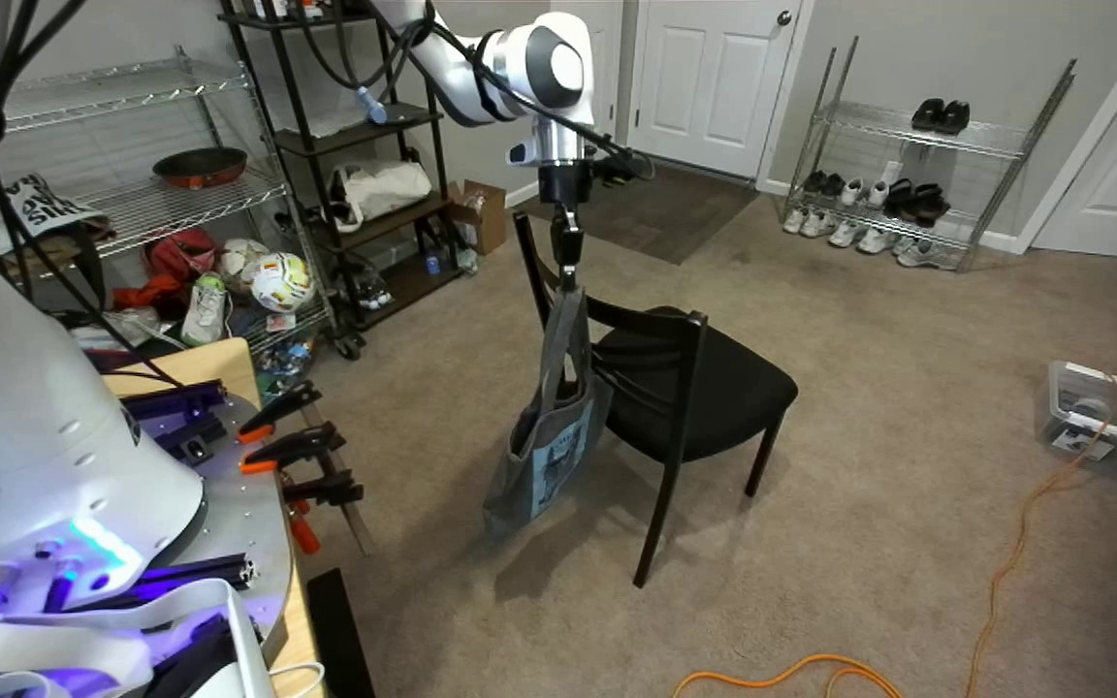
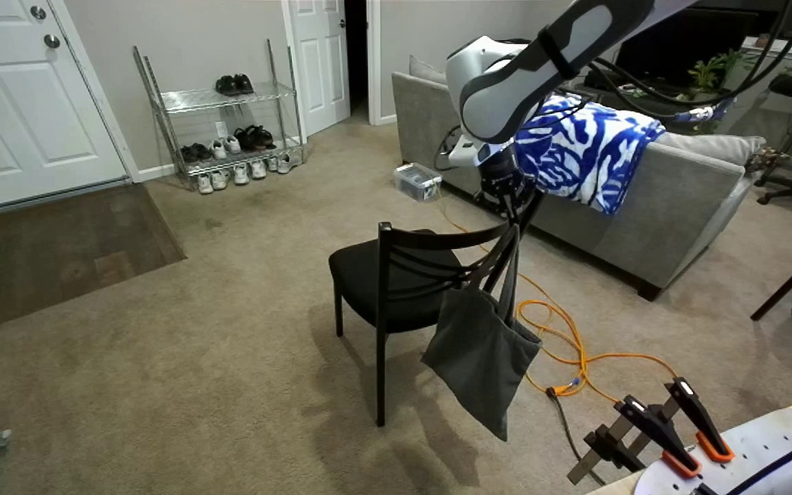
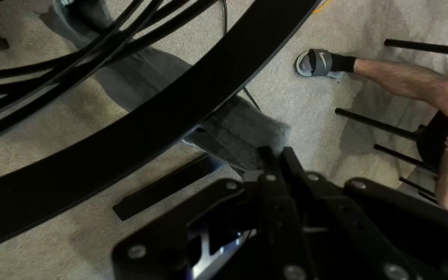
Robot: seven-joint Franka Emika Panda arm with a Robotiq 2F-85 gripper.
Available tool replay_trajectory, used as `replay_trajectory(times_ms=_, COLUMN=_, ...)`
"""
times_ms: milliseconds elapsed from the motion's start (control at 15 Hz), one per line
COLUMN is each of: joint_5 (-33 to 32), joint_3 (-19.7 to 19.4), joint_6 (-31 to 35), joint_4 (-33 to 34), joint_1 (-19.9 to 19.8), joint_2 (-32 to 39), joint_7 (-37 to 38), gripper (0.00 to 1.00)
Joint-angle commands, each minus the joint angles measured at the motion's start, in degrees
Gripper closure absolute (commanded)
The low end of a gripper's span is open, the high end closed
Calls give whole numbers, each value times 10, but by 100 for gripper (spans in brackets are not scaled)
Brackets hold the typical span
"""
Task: Move the bag from the right side of the chair to the left side
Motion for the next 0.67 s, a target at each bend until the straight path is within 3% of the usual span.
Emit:
replay_trajectory(times_ms=0, joint_5=-35, joint_3=6, joint_6=0, joint_4=-20, joint_1=22, joint_2=-20, joint_7=-25, gripper=98)
replay_trajectory(times_ms=600, joint_5=-85, joint_3=22, joint_6=-3, joint_4=-17, joint_1=75, joint_2=-17, joint_7=-28, gripper=98)
